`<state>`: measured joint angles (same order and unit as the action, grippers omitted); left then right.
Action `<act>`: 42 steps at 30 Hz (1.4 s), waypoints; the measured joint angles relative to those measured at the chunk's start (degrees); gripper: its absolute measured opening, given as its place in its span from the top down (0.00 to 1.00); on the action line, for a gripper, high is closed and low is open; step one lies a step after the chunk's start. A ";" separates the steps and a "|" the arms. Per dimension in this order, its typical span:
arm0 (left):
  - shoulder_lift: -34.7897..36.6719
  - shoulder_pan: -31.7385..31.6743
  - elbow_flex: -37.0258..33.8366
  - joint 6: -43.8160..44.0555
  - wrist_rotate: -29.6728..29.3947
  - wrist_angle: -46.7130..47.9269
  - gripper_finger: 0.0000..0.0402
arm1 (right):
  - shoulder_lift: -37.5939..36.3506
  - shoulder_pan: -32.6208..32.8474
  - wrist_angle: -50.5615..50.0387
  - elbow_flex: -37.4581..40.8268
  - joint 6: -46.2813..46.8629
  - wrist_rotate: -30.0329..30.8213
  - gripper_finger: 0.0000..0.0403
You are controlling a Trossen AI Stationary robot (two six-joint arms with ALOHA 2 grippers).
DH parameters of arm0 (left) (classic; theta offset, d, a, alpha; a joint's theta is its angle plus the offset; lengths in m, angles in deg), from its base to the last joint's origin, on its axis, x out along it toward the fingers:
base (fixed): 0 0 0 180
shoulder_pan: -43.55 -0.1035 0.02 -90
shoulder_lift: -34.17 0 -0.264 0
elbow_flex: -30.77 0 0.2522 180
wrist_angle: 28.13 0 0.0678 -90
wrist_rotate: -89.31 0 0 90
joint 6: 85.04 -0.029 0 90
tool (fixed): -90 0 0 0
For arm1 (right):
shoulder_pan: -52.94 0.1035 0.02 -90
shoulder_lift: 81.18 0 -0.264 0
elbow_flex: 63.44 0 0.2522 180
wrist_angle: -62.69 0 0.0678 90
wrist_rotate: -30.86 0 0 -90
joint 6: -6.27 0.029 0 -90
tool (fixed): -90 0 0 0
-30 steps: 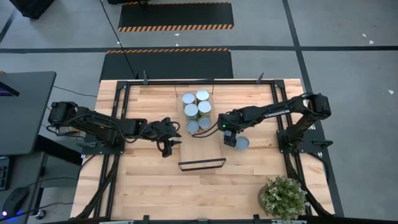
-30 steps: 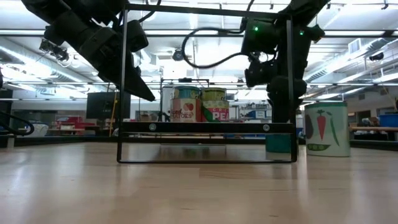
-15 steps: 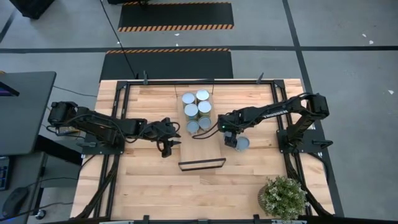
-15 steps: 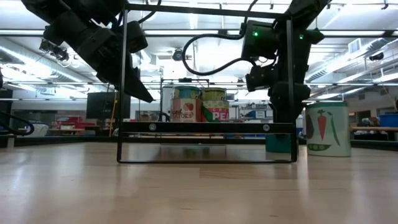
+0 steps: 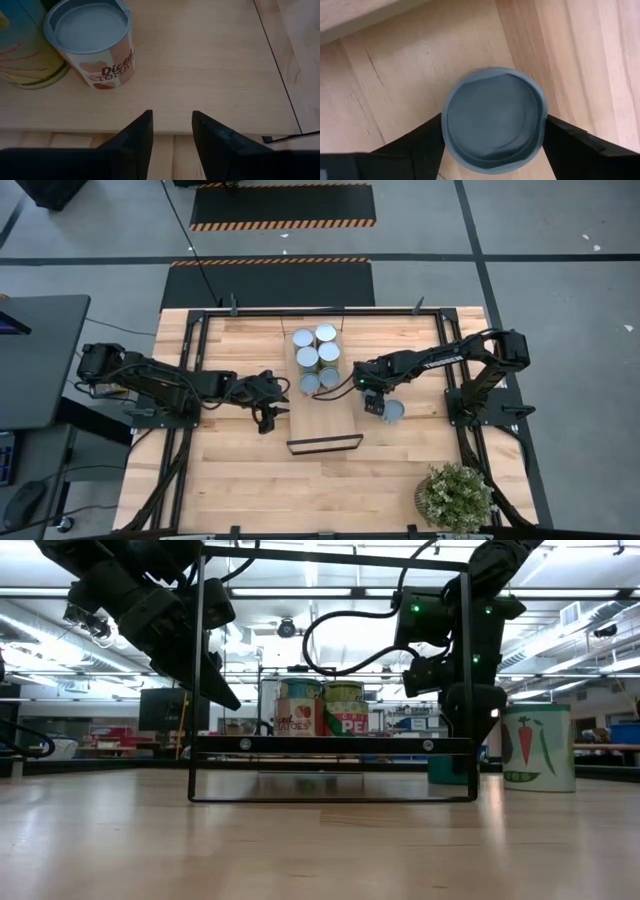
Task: Pick and place cans onto a shelf
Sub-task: Put the canned tuna on the shelf
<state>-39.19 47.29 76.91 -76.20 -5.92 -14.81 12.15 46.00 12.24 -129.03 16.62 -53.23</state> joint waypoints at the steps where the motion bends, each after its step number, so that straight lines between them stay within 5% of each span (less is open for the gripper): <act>1: 0.00 0.00 0.00 -0.02 0.01 -0.02 0.65 | -0.01 0.00 0.02 0.00 -0.12 -0.02 0.27; 15: 0.00 0.00 0.00 0.59 -0.01 -0.09 0.65 | -1.98 3.75 -7.99 -11.61 -0.77 0.31 0.26; 32: -0.09 0.02 0.04 2.98 -0.01 -0.43 0.65 | 3.76 9.58 6.67 -15.04 -4.00 -3.75 0.26; 42: -0.13 0.02 0.04 2.79 -0.01 -0.42 0.65 | 4.60 9.44 9.19 -15.04 -2.37 0.36 0.10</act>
<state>-39.32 47.32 76.95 -73.40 -5.92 -15.23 16.75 55.45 21.43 -144.07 14.26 -52.87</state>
